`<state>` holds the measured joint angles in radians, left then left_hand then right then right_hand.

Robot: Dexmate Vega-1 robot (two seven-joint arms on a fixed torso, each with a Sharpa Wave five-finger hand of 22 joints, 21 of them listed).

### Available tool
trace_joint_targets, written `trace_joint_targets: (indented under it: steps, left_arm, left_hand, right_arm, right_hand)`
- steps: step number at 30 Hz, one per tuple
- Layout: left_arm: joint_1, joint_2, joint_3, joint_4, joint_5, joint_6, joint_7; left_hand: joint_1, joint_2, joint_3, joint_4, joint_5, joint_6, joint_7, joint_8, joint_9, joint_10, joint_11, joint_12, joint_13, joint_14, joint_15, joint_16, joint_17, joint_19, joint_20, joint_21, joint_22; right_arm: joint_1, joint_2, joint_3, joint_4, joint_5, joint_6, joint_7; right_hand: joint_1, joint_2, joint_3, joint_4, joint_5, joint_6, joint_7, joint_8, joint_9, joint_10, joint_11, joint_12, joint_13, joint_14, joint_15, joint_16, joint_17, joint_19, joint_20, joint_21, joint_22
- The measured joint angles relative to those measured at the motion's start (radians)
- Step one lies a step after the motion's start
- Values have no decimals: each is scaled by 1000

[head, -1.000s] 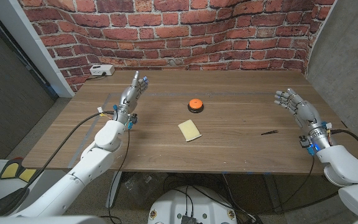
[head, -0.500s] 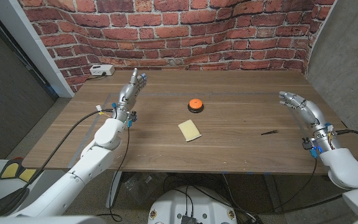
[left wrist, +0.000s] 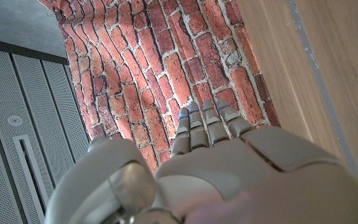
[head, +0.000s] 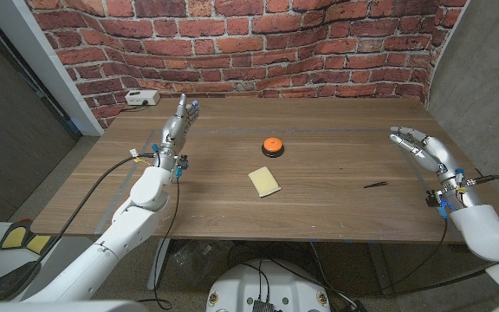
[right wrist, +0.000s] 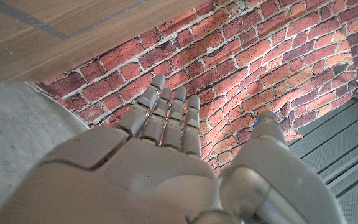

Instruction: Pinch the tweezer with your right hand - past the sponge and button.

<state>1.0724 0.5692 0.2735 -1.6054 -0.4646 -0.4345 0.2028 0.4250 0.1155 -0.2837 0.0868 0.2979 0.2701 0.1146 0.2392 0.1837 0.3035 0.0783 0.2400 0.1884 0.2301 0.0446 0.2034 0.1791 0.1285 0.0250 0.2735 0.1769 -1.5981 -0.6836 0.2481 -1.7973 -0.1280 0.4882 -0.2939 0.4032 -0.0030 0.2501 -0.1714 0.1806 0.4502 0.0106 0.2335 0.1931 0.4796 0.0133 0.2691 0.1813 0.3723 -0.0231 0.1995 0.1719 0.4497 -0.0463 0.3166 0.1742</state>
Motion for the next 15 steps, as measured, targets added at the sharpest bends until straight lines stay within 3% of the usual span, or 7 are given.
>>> trace_joint_targets:
  steps: [3,4,6,15]
  left_arm:
    - [0,0,0,0,0,-5,0]
    - [-1,-6,0,10,0,-7,-1]
    - [-3,-7,0,13,0,-10,-2]
    - [-11,-21,1,35,1,-36,-5]
  left_hand:
    - [0,0,0,0,0,0,0,0,0,0,0,0,0,0,0,0,0,0,0,-1,0]
    - [0,0,0,0,0,0,0,0,0,0,0,0,0,0,0,0,0,0,0,-4,0]
    - [0,0,0,0,0,0,0,0,0,0,0,0,0,0,0,0,0,0,0,-4,0]
    - [13,-6,0,0,0,5,-5,-8,0,0,0,-4,0,0,0,0,0,0,0,-4,0]
  right_arm:
    - [-4,-2,11,-11,0,0,0]
    - [-6,-2,14,-16,-74,-19,-23]
    - [-9,-2,20,-22,-102,-28,-32]
    - [-33,-4,40,-69,-238,-83,-77]
  right_hand:
    - [25,0,5,-5,0,-6,-6,-5,0,-11,-11,-7,0,0,0,-8,0,0,0,-9,0]
    - [28,-1,6,-6,2,-8,-8,-6,0,-13,-12,-11,0,0,0,-8,0,0,0,-12,0]
    - [45,-1,8,-8,5,-11,-11,-6,0,-19,-19,-15,0,0,0,-8,0,0,0,-12,0]
    - [120,-11,36,-13,5,10,-47,-6,0,-19,-19,-23,0,-11,-11,-19,0,0,0,-29,0]
